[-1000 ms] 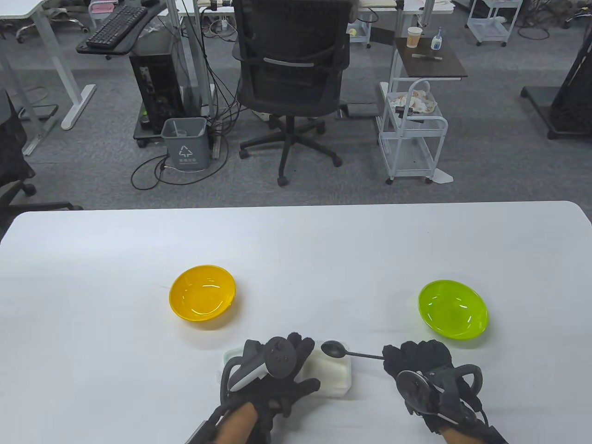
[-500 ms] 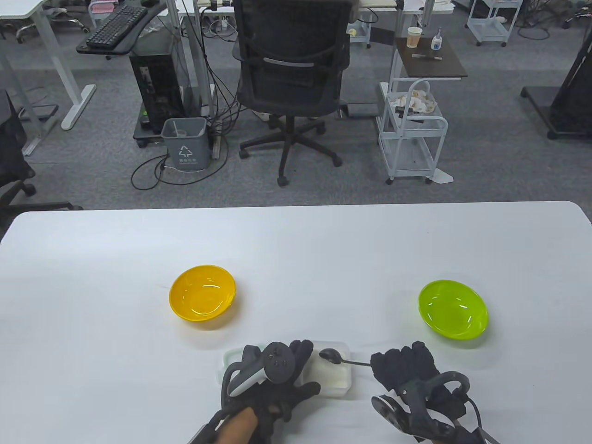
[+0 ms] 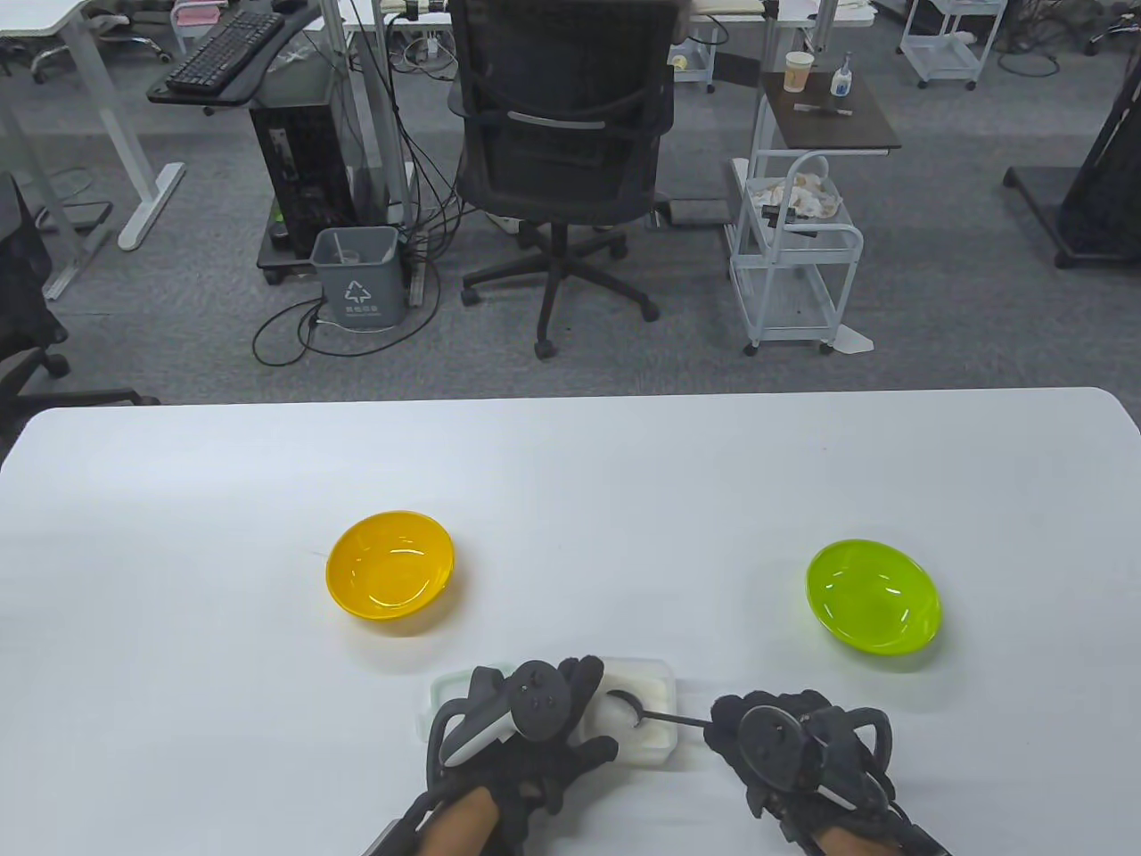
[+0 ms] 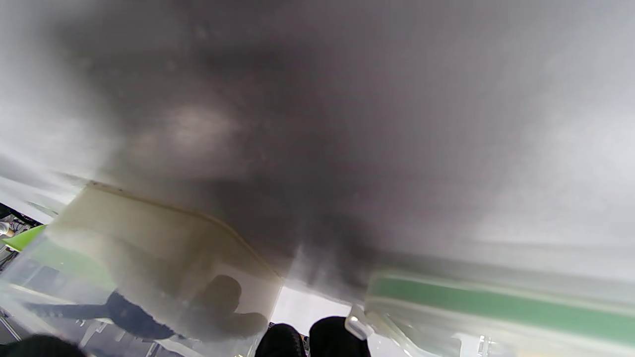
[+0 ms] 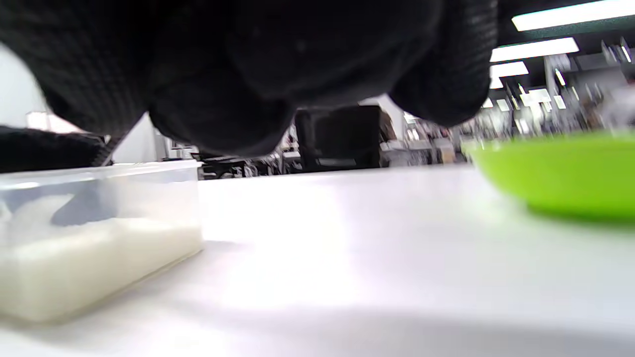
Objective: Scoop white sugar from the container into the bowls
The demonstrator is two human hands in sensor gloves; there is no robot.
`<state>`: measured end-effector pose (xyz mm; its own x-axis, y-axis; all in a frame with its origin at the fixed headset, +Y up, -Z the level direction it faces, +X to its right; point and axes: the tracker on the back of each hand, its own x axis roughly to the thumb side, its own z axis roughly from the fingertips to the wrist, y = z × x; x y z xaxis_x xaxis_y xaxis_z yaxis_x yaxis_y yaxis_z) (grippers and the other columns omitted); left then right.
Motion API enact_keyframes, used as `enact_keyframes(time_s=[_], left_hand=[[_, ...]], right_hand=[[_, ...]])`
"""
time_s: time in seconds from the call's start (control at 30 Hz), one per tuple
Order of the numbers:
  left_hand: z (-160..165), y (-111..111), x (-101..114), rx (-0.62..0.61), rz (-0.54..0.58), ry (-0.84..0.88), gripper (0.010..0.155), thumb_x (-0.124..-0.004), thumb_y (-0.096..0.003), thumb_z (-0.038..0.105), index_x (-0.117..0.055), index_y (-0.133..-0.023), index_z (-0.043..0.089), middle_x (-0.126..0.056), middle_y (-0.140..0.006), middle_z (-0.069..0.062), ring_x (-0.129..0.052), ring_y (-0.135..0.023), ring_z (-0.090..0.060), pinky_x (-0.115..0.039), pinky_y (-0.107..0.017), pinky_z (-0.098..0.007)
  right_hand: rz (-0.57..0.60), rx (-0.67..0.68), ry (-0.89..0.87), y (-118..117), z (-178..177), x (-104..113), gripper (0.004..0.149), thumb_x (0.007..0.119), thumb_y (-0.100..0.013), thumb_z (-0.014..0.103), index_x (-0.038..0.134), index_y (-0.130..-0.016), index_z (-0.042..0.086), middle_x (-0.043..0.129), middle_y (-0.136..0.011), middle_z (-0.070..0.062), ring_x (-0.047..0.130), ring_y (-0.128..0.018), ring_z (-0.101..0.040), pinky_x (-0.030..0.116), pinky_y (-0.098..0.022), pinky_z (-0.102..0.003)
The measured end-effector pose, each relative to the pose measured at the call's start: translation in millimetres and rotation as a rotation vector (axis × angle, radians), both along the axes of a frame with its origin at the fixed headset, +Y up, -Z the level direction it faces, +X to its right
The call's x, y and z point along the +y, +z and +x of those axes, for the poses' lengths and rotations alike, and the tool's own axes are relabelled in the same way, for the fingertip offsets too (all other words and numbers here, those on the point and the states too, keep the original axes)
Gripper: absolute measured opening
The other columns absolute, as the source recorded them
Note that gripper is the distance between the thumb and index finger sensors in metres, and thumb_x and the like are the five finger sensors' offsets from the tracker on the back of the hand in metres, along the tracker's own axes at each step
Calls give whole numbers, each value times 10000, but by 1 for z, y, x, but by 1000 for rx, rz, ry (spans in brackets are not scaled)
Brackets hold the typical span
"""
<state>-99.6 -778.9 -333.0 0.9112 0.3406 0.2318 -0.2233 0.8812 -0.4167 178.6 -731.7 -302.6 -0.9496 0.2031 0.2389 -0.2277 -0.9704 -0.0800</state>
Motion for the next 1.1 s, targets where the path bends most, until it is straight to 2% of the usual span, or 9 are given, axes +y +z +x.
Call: enact_keyframes(time_s=[0.1,0.27,0.33,0.6,0.83,1.0,1.1], left_hand=[[0,0,0,1,0,2,903,-599,-360,789,-196,-1119,510,-326,-1258,179,-461,-1227,-190,-321,-877,-537],[0,0,0,2,2,1,903,-601,-360,787,-198,-1119,509,-331,-1257,175,-460,-1226,-193,-323,-876,-537],[0,1,0,2,1,1,902,-601,-360,787,-198,-1118,509,-332,-1257,174,-465,-1225,-192,-326,-876,-537],[0,1,0,5,1,3,902,-601,-360,786,-197,-1118,508,-332,-1256,174,-462,-1225,-189,-325,-876,-535],[0,1,0,6,1,6,901,-603,-360,784,-199,-1117,508,-337,-1256,171,-463,-1224,-190,-327,-875,-533],[0,1,0,6,1,7,900,-604,-360,784,-201,-1117,509,-339,-1255,169,-465,-1223,-189,-329,-875,-532],[0,1,0,6,-1,8,900,-603,-360,785,-199,-1116,512,-339,-1255,170,-466,-1222,-186,-329,-876,-530]], right_hand=[[-209,-91,-149,-7,10,-8,339,841,-417,516,901,-711,360,1015,-464,3,951,-176,-152,828,-463,-409],[-448,-173,-351,-14,25,-24,341,838,-429,501,894,-726,342,1012,-487,-14,970,-209,-167,816,-480,-426],[-490,-183,-389,-16,27,-27,342,841,-429,495,894,-727,336,1011,-489,-19,969,-212,-174,813,-483,-430],[-550,-178,-448,-20,33,-33,345,835,-431,495,888,-733,336,1006,-504,-20,970,-229,-177,806,-496,-432],[-545,-173,-506,-24,47,-26,344,836,-431,494,886,-733,337,1005,-507,-22,969,-233,-179,804,-500,-432],[-529,-211,-568,-27,66,-20,347,836,-432,496,885,-735,335,1004,-509,-23,968,-237,-181,802,-504,-433],[-501,-279,-574,-30,82,-19,347,838,-432,495,886,-736,334,1003,-510,-24,968,-237,-181,801,-505,-434]])
